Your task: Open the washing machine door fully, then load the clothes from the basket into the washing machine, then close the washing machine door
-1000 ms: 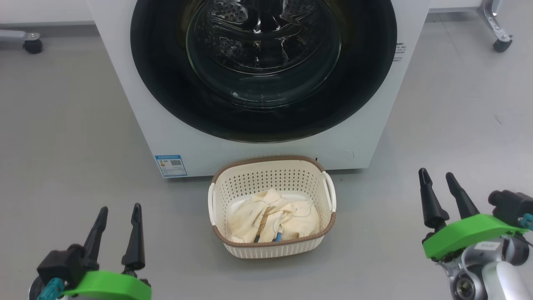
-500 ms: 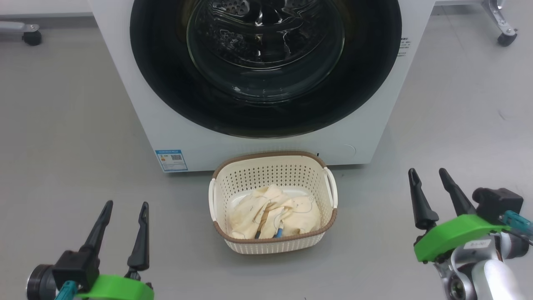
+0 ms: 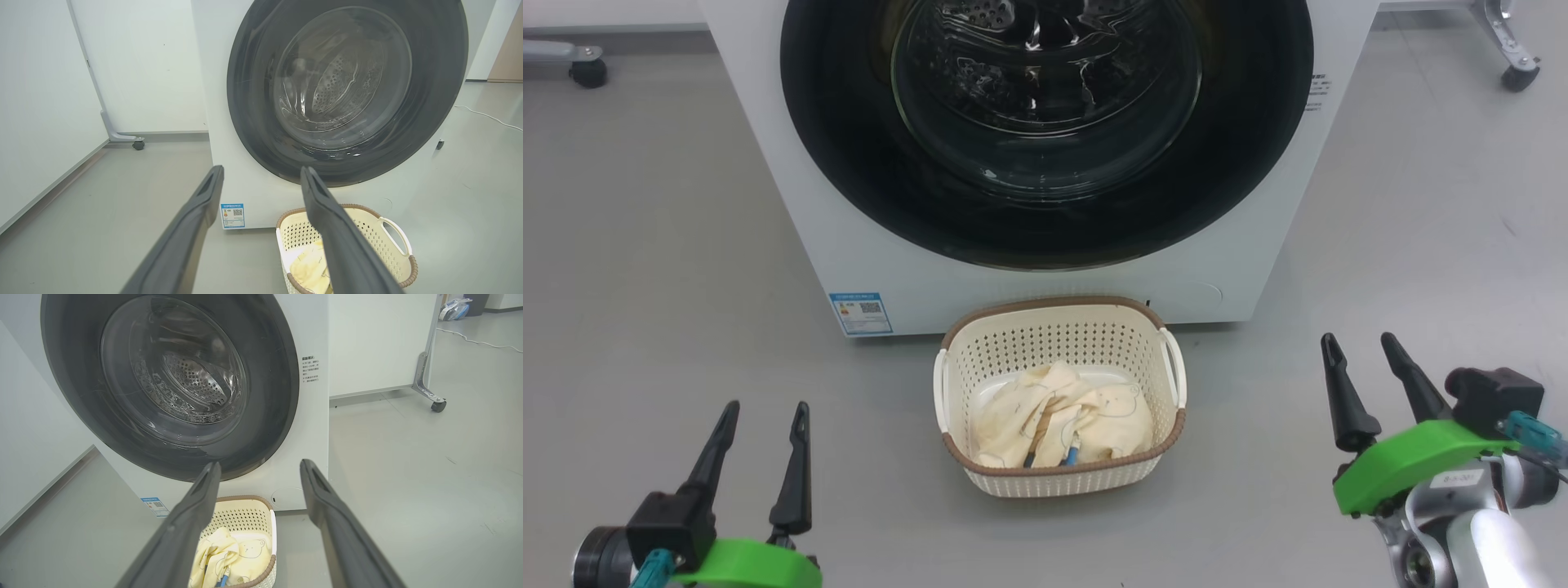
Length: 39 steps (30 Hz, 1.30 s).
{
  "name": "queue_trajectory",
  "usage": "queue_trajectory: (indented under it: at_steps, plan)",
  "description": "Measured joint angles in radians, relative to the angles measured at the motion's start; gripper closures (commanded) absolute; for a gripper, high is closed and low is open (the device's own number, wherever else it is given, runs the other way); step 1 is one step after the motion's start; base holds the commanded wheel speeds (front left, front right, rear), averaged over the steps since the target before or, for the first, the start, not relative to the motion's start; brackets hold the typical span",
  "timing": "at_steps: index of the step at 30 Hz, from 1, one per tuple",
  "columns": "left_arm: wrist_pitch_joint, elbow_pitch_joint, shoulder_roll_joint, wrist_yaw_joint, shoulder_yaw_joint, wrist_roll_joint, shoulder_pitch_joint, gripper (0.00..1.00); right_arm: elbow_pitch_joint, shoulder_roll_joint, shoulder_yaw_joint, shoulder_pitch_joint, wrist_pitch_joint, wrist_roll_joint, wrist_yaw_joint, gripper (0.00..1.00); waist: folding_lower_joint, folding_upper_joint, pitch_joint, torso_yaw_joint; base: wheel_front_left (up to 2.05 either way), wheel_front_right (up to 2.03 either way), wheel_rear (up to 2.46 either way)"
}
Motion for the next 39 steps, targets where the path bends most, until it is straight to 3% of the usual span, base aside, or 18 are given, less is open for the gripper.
queue_trajectory:
  at_steps: [5, 27, 39]
  plan:
    - [0.003, 0.002, -0.002, 0.021, 0.009, -0.01, 0.0, 0.0, 0.0, 0.0, 0.0, 0.0, 0.004, 0.0, 0.0, 0.0, 0.0, 0.0, -0.001, 0.002, 0.0, 0.0, 0.0]
    - [-0.011, 0.0, 0.002, 0.019, 0.009, -0.03, 0.0, 0.0, 0.004, 0.0, -0.004, -0.001, -0.014, 0.001, 0.0, 0.0, 0.0, 0.0, -0.005, -0.009, 0.02, 0.02, -0.05]
    - [-0.01, 0.005, 0.015, 0.013, 0.002, -0.035, -0.001, 0.0, 0.005, 0.001, -0.007, -0.001, -0.023, 0.002, 0.0, 0.0, 0.0, 0.0, -0.007, -0.008, 0.76, 0.76, -1.52]
